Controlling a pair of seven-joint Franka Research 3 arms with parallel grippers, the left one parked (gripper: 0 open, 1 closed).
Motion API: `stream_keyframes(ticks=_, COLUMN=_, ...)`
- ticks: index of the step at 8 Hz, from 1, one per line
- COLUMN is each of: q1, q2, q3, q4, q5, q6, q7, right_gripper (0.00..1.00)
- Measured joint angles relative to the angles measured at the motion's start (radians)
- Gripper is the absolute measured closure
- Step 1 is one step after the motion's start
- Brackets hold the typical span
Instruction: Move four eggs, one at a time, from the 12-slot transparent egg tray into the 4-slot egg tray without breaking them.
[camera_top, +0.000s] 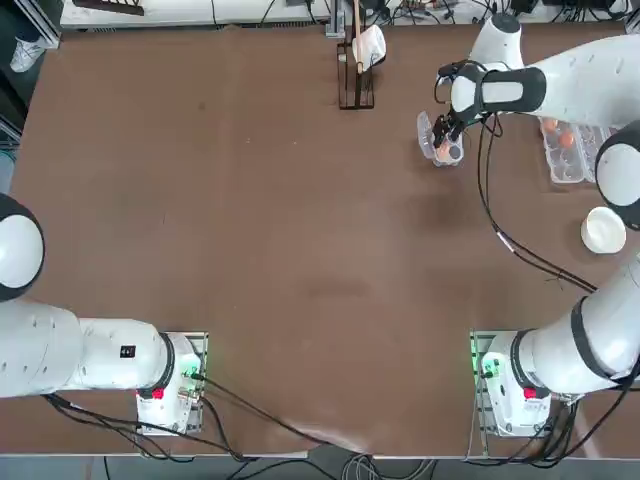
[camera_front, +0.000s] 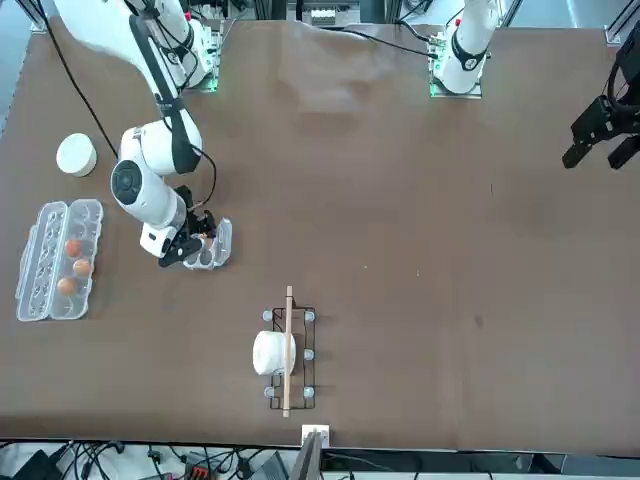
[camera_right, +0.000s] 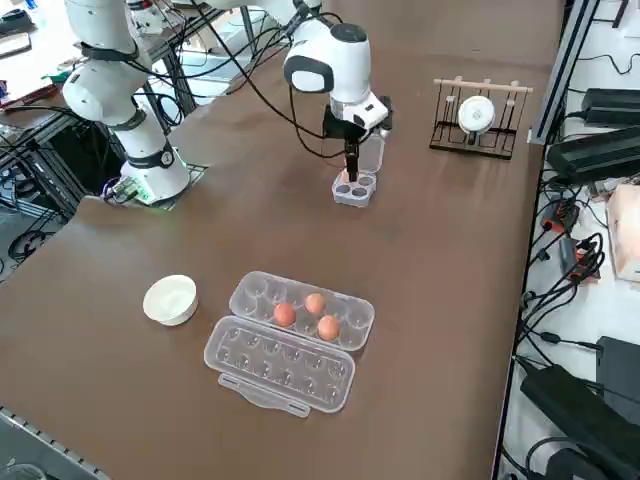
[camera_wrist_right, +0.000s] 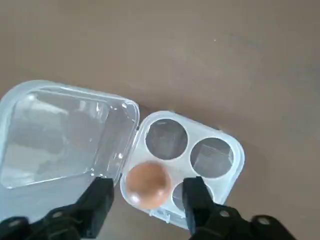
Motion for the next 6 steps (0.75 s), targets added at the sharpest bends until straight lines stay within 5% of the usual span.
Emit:
stream_keyframes(ticks=1, q1=0.000, q2=-0.005, q3=-0.001, q4=0.003, q5=0.000, q6=0.000, q7=0.000, right_gripper=0.01)
stream_keyframes(ticks=4, q1=-0.014, q2=-0.046, q3=-0.021, q4=0.021, q5=0.000, q6=-0.020, q7=-0.004, right_gripper=0.00)
stream_keyframes(ticks=6, q1=-0.078, q2=-0.087, q3=-0.028, q4=0.077, q5=0.000, q6=-0.172, q7=-0.077, right_gripper=0.00)
